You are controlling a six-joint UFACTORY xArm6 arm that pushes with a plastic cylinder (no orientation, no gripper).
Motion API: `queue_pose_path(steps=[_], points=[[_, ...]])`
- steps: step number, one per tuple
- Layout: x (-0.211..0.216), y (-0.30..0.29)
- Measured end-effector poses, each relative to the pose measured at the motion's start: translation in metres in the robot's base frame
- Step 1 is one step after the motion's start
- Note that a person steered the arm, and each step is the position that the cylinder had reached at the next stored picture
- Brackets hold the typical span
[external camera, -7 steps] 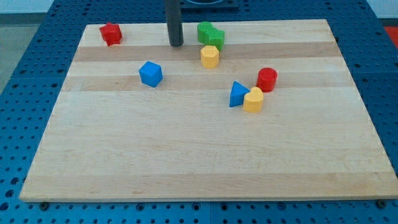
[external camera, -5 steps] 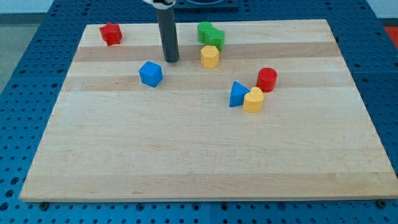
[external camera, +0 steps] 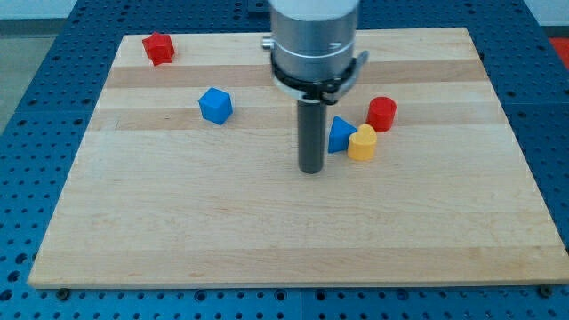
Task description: Push the blue triangle towards top right
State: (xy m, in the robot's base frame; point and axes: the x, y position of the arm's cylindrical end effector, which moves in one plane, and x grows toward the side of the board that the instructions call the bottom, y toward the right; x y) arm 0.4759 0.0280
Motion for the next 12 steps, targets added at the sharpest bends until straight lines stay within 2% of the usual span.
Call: queue_pose_path(steps=[1, 7, 9, 12], points=[[0.0, 0.018], [-0.052, 0.031], [-0.087, 0.04], [-0.115, 0.071]])
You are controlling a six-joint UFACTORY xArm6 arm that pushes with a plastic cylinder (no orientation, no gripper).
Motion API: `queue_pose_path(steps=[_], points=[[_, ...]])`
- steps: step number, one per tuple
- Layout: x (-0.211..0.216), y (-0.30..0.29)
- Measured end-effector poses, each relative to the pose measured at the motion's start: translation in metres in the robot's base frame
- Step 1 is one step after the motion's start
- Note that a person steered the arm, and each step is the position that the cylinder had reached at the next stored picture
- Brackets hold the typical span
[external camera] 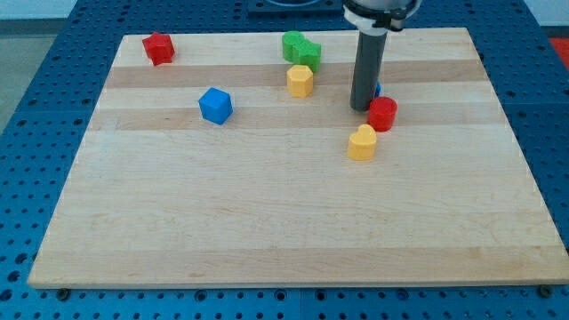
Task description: Push the blue triangle towards top right
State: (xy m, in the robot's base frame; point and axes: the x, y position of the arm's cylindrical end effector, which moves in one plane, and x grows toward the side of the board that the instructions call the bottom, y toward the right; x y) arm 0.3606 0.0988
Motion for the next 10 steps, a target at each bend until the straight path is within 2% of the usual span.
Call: queue_pose_path(steps=[3, 5, 7, 10], points=[[-0.041, 0.018], [-0.055, 0.039], [-0.055, 0.034], [-0.083, 0.037]])
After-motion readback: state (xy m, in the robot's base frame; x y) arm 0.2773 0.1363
